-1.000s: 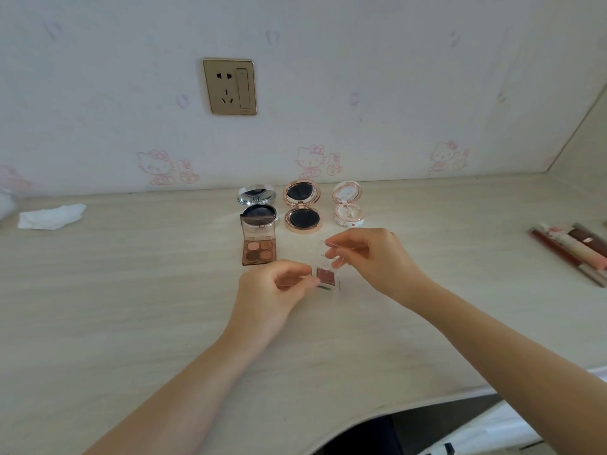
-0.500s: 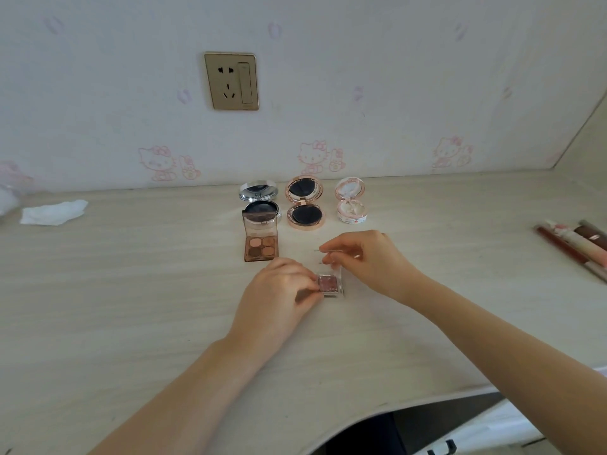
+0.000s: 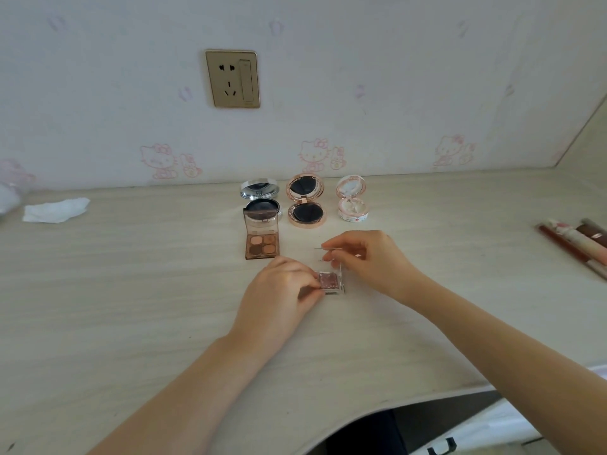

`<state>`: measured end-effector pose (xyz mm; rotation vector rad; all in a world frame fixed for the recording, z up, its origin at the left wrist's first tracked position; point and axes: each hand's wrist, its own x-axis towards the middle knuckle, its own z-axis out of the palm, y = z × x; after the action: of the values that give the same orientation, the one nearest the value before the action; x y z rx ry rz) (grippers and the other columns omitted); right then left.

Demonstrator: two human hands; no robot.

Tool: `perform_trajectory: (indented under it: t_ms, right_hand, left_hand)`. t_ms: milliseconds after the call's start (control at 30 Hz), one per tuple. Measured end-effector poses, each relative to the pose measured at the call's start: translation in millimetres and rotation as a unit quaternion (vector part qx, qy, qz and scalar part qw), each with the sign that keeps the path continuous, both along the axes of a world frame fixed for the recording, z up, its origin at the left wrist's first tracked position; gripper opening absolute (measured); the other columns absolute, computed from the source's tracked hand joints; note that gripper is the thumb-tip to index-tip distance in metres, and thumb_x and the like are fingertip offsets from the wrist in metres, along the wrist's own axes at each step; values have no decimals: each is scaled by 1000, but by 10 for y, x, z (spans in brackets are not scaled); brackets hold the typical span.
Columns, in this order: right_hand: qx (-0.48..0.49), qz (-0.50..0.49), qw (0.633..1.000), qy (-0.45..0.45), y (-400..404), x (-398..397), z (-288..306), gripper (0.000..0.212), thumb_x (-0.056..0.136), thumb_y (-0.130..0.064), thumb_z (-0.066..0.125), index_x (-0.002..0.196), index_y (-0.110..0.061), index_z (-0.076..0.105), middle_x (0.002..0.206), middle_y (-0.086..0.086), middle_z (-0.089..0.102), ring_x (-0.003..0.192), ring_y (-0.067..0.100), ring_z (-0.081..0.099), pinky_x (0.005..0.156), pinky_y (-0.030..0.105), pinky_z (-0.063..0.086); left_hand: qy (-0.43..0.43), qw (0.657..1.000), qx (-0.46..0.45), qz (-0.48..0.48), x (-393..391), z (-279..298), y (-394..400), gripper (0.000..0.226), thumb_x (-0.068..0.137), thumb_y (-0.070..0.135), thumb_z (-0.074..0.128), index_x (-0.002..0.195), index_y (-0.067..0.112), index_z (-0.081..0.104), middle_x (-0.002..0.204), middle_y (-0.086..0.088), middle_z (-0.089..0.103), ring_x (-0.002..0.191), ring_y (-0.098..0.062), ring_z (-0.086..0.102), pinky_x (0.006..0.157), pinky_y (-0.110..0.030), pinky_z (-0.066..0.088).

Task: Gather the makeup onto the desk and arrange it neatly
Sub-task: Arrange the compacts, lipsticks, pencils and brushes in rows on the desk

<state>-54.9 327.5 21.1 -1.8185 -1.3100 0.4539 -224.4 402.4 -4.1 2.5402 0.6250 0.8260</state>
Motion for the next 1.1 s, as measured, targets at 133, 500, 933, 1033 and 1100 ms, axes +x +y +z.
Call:
perform_trajectory:
  t_ms: [133, 500, 933, 1033, 1100]
  right_hand:
    - [17, -37, 999, -14, -83, -15, -14, 33, 89, -11, 61, 122, -20, 61, 104, -10, 69, 93, -2, 63, 82, 12, 49]
    - [-13, -10, 979, -205, -471, -222, -212, 38, 88, -26, 65, 125, -19, 59, 119, -7, 61, 112, 11, 52, 92, 11, 33]
    - [-19, -19, 974, -225, -130, -93, -232, 29, 88, -22, 64, 117, -16, 66, 111, 1, 65, 103, 24, 54, 90, 27, 40]
    - [-15, -24, 975, -219, -11, -51, -236, 28, 88, -20, 64, 115, -15, 66, 109, 3, 66, 101, 25, 54, 89, 28, 39]
    - [-12, -30, 975, -222, 72, -26, -242, 26, 87, -18, 63, 113, -14, 67, 108, 4, 66, 101, 26, 54, 90, 29, 39]
  left_hand:
    - [1, 1000, -3, -2, -7, -13, -5, 8, 79, 22, 75, 85, 18, 78, 91, 11, 70, 93, -11, 58, 80, -30, 49]
    - [-11, 1000, 23, 8, -16, -11, -25, 7, 77, 24, 77, 84, 20, 78, 89, 13, 73, 85, -15, 63, 71, -30, 51]
    - [72, 984, 158, 30, 70, 62, 83, 5, 78, 14, 72, 79, 15, 76, 80, 7, 73, 89, -21, 65, 77, -30, 53]
    - [85, 981, 170, 46, 132, 73, 187, 8, 81, 15, 68, 83, 15, 76, 84, 6, 73, 94, -21, 65, 82, -30, 50]
    - [89, 982, 159, 56, 182, 49, 272, 17, 90, 20, 58, 94, 16, 74, 96, 6, 73, 107, -18, 59, 91, -29, 44]
